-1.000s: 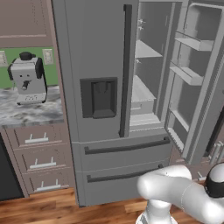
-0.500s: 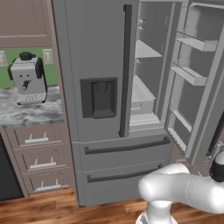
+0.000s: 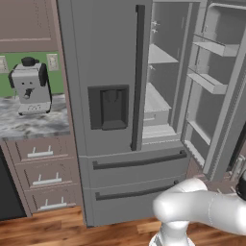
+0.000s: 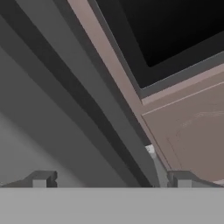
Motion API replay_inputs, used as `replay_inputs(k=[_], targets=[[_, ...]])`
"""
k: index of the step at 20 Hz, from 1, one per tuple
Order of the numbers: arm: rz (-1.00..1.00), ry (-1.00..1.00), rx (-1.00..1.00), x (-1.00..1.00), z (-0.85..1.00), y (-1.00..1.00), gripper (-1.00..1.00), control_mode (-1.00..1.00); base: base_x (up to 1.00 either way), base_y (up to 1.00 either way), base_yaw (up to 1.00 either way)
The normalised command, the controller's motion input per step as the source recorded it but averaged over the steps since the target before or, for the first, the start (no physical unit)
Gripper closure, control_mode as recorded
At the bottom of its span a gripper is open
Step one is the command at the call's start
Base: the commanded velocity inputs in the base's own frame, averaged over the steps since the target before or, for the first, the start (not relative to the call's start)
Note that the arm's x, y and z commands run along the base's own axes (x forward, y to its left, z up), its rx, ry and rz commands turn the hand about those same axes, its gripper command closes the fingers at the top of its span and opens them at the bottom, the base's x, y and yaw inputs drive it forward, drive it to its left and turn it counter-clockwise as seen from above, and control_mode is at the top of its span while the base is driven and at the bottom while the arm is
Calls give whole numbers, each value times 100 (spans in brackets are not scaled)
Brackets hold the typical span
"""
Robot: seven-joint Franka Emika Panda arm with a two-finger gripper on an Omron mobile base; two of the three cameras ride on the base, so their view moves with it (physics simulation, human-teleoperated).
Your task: Place the sweet potato in the correct fridge rack based on whether it is a fruit or vegetable. Finally, close the fridge door.
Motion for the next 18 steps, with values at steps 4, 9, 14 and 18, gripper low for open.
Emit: replay_inputs(k=[4,9,14,18], targets=[[0,0,0,62,-3,-7,-100,-100,0,0,0],[0,2,0,59,-4,-8,-100,-100,0,0,0],[0,2,0,73,-10,16,-100,-100,0,0,0],[2,0,0,73,-22,98,-100,-100,0,0,0]])
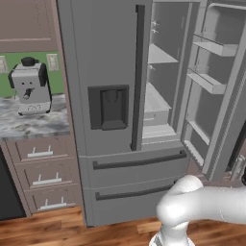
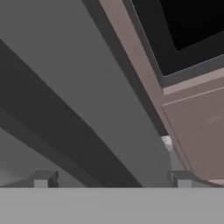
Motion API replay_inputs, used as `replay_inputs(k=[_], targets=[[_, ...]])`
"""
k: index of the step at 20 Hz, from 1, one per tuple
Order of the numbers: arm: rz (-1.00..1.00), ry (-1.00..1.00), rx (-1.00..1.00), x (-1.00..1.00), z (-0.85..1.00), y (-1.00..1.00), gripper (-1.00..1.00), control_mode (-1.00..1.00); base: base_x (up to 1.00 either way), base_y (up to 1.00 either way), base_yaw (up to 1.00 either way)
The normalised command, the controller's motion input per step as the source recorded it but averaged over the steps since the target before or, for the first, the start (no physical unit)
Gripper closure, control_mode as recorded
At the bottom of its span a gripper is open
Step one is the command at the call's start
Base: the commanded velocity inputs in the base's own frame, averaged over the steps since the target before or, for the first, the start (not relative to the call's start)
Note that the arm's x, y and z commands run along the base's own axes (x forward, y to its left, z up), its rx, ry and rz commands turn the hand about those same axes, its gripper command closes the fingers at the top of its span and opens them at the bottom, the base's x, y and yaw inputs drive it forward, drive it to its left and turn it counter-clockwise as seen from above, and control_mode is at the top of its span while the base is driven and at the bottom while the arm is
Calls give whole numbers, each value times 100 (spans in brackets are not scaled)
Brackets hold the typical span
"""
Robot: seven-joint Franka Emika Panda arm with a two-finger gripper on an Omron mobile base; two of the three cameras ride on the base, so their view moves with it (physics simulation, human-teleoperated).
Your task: Place the sweet potato in the correct fridge rack based on whether it is a fruit or vegetable. Finally, close the fridge door.
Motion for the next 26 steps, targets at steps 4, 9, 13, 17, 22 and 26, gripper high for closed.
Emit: replay_inputs(k=[4,9,13,17,22,26], targets=[[0,0,0,80,-15,100,-100,-100,0,0,0],[0,0,0,77,-12,100,-100,-100,0,0,0],[0,0,0,68,-9,100,-100,-100,0,0,0],[-1,0,1,79,-6,100,-100,-100,0,0,0],[-3,0,5,69,-1,100,-100,-100,0,0,0],[-7,0,6,53,-2,100,-100,-100,0,0,0]])
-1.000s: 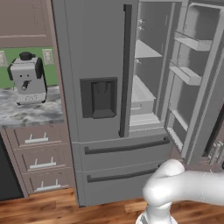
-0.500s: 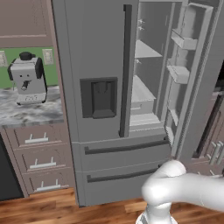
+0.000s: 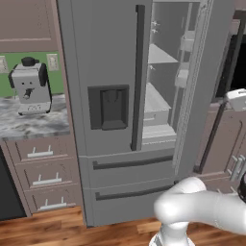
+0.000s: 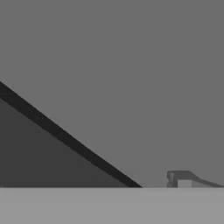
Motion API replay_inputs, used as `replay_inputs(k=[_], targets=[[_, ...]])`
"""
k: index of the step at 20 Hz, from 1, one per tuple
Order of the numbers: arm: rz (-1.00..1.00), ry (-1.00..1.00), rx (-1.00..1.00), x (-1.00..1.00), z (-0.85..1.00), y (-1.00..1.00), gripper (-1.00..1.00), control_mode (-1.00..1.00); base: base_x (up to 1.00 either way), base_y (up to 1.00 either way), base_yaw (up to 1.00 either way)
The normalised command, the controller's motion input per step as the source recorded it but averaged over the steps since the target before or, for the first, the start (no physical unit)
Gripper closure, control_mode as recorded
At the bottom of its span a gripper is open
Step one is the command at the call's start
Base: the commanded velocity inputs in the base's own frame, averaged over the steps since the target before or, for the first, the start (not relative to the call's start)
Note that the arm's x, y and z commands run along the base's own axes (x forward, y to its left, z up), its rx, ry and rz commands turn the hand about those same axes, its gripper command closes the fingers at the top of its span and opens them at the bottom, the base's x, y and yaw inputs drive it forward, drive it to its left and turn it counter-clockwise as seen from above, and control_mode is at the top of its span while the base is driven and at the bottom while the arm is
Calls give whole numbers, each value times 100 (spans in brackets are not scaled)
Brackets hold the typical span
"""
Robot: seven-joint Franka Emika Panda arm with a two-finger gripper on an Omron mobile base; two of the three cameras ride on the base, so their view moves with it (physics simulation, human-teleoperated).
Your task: Place the sweet potato in the correct fridge rack based on whether it is a fruit or vegetable. Finally, close the fridge door.
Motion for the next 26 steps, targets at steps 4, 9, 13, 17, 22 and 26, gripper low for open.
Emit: replay_inputs(k=[4,9,13,17,22,26], targets=[[-11,-8,4,40,-6,100,-100,-100,0,0,0],[-17,-19,-2,49,-4,100,-100,-100,0,0,0],[-20,-18,-5,63,0,87,-100,-100,0,0,0],[-21,-7,-1,71,0,69,-100,-100,0,0,0],[-22,0,0,64,4,38,-100,-100,0,0,0],[-19,0,0,66,14,21,-100,-100,0,0,0]])
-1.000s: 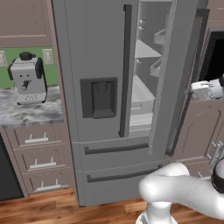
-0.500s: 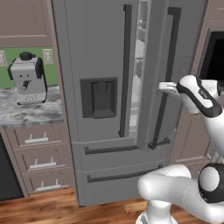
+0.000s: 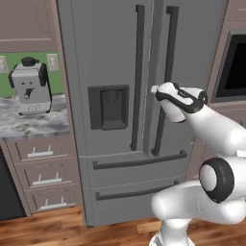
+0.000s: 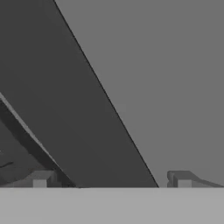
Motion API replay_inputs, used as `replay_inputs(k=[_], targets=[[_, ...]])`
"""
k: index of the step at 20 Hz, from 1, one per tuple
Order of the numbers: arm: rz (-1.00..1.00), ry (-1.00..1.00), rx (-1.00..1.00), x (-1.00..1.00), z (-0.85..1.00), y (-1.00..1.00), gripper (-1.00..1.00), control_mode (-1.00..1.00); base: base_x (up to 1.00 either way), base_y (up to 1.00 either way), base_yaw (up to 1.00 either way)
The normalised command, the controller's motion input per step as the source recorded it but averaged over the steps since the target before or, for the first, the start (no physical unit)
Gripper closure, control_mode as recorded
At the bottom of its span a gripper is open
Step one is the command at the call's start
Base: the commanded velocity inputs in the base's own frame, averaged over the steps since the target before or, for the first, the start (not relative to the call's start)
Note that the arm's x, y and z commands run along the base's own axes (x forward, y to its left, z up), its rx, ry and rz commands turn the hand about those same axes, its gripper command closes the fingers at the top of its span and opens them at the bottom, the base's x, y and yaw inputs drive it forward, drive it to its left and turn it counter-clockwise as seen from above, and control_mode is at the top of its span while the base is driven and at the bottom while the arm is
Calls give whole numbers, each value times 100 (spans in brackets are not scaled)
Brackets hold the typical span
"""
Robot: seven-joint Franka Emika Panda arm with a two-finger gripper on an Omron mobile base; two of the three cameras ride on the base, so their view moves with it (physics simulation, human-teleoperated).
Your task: Place the sweet potato in the correct fridge rack based on whether it is a fruit or vegetable. Finally, close the fridge door.
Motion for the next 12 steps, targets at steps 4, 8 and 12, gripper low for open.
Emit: replay_inputs(k=[4,8,12], targets=[[-17,0,1,67,15,23,-100,-100,0,0,0],[-8,1,0,60,6,11,-100,-100,0,0,0],[-2,5,0,46,0,3,-100,-100,0,0,0]])
